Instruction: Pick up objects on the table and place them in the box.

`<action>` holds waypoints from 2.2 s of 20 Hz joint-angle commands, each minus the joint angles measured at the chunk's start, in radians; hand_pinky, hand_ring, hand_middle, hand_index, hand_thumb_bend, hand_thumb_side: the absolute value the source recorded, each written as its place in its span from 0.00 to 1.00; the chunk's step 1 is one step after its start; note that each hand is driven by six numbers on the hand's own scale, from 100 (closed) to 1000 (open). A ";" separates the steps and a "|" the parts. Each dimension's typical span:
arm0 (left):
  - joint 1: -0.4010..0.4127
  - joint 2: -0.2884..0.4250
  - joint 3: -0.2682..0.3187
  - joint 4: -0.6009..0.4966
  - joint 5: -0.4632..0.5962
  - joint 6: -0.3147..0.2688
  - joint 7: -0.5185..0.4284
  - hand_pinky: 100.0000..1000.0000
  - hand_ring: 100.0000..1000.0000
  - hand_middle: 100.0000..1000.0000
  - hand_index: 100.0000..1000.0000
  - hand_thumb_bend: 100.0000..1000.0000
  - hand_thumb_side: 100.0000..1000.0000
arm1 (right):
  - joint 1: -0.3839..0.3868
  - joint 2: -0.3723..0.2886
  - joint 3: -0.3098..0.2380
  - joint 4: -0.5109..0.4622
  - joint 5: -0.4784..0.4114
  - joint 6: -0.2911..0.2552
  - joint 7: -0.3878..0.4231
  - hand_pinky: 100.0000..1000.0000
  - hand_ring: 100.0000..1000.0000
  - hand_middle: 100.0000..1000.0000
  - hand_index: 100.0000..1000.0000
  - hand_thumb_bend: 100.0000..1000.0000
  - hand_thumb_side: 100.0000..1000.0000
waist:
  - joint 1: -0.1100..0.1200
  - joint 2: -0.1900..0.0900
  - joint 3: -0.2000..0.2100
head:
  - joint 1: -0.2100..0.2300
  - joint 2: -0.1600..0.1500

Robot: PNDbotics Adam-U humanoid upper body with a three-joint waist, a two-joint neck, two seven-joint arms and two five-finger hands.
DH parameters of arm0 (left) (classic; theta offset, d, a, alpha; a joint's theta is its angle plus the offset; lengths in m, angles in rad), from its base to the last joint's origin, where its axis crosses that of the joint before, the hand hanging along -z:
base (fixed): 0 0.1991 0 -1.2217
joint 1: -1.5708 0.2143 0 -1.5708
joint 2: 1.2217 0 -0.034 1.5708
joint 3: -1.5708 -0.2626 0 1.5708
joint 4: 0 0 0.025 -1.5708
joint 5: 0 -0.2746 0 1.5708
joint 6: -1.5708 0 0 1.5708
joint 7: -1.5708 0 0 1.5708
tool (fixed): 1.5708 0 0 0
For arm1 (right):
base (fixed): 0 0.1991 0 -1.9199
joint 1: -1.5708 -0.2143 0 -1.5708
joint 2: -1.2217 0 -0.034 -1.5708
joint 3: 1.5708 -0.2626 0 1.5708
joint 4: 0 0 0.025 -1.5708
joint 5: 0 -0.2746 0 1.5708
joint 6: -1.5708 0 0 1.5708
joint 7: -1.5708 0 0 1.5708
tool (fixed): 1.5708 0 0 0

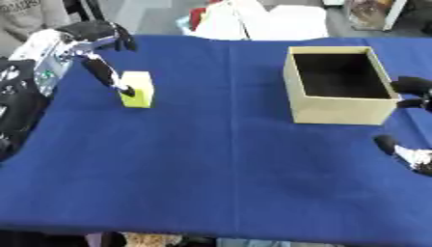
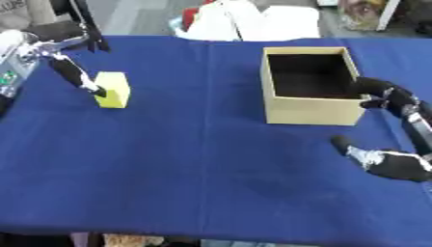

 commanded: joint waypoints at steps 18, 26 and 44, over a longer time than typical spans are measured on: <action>-0.021 -0.044 0.042 0.120 -0.064 0.004 0.078 0.68 0.57 0.57 0.71 0.70 0.27 | -0.014 -0.002 -0.003 -0.009 -0.014 -0.003 0.011 0.75 0.87 0.82 0.94 0.38 0.35 | -0.006 -0.007 -0.014 | 0.012 0.005; -0.022 -0.034 0.063 0.069 -0.016 0.013 0.116 0.65 0.49 0.33 0.59 0.59 0.17 | -0.012 -0.003 -0.005 -0.008 -0.016 -0.003 0.011 0.75 0.87 0.82 0.94 0.37 0.34 | -0.007 -0.007 -0.014 | 0.012 0.005; -0.251 -0.192 -0.045 -0.169 0.166 -0.039 0.076 0.65 0.47 0.34 0.59 0.58 0.15 | -0.036 0.021 0.039 -0.004 -0.032 -0.016 0.056 0.75 0.88 0.82 0.94 0.36 0.35 | -0.003 -0.022 -0.048 | 0.053 0.005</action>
